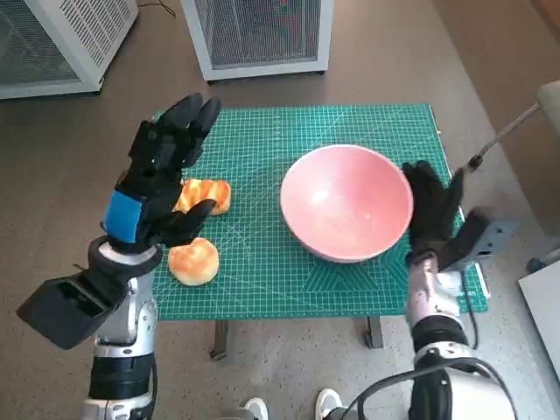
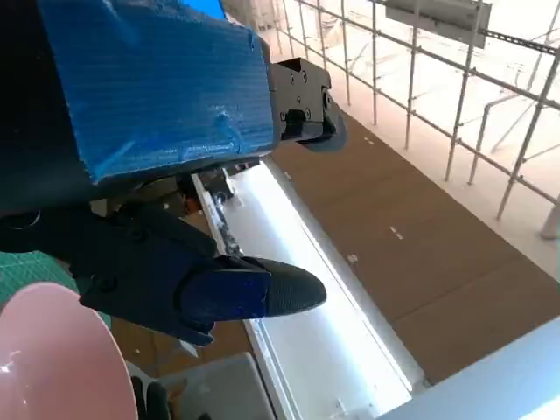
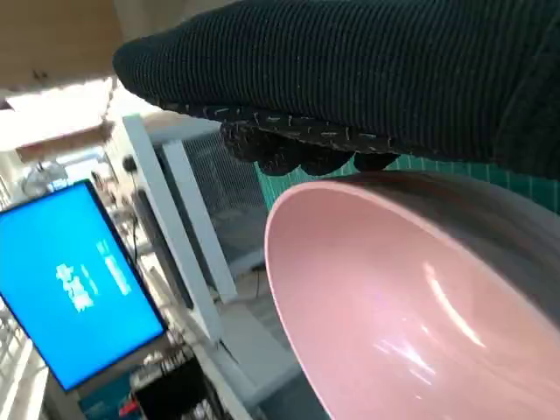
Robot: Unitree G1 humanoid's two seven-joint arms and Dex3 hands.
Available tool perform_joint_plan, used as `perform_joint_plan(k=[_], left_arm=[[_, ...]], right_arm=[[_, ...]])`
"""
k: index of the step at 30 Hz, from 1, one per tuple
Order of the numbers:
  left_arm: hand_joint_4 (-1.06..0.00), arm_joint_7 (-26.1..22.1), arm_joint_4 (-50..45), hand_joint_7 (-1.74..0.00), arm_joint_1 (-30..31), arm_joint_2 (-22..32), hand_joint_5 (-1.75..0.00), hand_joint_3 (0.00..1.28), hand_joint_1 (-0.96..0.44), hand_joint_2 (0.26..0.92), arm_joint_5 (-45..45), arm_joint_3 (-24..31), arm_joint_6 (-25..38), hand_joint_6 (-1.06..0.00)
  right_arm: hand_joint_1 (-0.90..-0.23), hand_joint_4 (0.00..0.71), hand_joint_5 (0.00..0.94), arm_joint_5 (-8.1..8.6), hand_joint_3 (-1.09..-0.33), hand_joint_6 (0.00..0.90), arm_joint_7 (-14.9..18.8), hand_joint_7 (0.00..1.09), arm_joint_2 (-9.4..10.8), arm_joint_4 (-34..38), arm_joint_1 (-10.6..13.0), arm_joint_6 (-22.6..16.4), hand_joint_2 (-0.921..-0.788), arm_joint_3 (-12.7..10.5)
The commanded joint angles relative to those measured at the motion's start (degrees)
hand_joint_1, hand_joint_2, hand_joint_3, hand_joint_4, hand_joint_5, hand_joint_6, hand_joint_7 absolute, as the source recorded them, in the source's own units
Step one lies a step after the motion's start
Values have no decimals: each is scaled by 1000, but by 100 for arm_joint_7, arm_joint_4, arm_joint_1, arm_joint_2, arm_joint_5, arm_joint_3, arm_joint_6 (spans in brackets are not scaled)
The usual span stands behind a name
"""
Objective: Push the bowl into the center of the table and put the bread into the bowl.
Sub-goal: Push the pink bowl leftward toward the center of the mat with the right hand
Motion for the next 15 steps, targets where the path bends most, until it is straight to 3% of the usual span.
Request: perform_joint_plan(k=[1,15], left_arm=[[-256,5,-190,-413,124,88,0,402,-629,921,-58,72,25,-140],[-254,195,-388,-341,282,108,-6,395,-645,921,56,168,100,-183]], right_arm=[[-510,371,7,-128,-674,225,-47,456,162,94,-70,159,-921,58],[-503,375,6,-327,-698,202,-124,448,351,119,-300,340,-921,160]])
